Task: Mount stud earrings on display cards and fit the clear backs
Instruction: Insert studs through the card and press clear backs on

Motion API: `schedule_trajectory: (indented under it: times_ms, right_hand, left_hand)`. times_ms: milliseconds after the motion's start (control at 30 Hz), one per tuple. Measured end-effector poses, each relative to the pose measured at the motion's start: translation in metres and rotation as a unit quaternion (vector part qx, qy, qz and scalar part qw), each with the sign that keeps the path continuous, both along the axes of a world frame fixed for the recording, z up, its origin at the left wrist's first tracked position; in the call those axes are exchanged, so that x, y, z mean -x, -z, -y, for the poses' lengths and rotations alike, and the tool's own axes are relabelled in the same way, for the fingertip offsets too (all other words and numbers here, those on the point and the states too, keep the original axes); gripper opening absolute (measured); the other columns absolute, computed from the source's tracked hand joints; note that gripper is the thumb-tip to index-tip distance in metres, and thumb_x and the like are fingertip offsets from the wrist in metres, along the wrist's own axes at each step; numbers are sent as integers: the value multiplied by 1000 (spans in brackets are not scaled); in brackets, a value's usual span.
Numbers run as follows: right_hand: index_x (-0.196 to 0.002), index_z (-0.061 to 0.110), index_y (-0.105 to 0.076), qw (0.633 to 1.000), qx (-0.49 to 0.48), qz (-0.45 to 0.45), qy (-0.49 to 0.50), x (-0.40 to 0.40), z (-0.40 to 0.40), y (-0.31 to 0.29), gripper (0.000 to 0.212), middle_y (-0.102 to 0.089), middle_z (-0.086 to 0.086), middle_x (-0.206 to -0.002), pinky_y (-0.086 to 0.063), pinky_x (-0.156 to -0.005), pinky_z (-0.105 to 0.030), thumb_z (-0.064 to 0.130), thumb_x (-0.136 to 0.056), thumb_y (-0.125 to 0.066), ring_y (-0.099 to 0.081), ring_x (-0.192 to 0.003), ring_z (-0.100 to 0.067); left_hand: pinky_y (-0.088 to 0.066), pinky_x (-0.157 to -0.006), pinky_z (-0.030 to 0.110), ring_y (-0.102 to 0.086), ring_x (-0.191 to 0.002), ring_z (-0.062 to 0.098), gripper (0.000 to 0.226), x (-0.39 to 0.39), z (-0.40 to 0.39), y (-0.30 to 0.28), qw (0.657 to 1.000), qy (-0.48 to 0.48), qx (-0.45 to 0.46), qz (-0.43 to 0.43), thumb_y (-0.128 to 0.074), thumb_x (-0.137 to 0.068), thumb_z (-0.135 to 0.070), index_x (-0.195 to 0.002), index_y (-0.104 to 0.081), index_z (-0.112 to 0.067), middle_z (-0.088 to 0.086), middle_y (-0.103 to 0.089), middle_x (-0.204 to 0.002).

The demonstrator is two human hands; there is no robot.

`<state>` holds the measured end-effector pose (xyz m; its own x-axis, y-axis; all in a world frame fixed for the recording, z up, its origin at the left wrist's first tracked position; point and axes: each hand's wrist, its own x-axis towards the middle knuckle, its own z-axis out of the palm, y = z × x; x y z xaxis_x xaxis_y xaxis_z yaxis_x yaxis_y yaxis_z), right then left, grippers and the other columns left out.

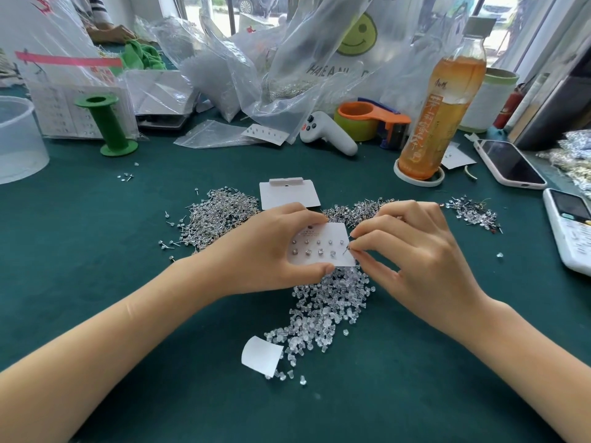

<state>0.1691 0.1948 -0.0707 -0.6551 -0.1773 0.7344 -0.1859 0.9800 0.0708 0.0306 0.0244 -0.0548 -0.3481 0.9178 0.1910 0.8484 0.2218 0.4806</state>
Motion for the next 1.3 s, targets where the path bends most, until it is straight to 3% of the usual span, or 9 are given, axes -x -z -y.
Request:
schedule_trajectory:
  times_ms: [800,933,1100,1300]
  right_hand:
    - [-75,10,-71,1000,-5,-4,6,-1,-1,-1,9,-71,3,-90,-37,-80,-33,13,-84,-72,-56,-91,-22]
    - [-75,11,-71,1000,-12,-5,2,-1,-1,-1,9,-71,3,-90,-36,-80,-33,12,-84,-71,-56,-91,-22]
    - [-76,12,-71,1000,-16,2,0,-1,-1,-1,9,-71,3,-89,-36,-80,-32,13,-85,-71,-55,-91,-22]
    - [-85,12,-74,998,52,24,11,-4,2,-1,9,-70,4,-91,-40,-81,-32,19,-85,-69,-60,-90,-23]
  left_hand:
    - [-35,-73,4,-47,-85,-3,69,1,-1,1,1000,2,3,-4,-61,-75,-60,-133,-49,-25,-21,-45,-105]
    - [-34,-72,2,-47,-88,-11,71,0,0,0,1000,4,3,0,-59,-74,-62,-133,-49,-25,-22,-45,-105]
    - [-34,-74,3,-45,-86,-3,69,-1,-1,1,1000,-2,-3,1,-62,-74,-58,-132,-50,-24,-19,-47,-107]
    - [-32,-78,-1,-43,-91,-5,68,-1,0,-1,1000,-7,-13,5,-64,-75,-55,-132,-51,-21,-18,-48,-110]
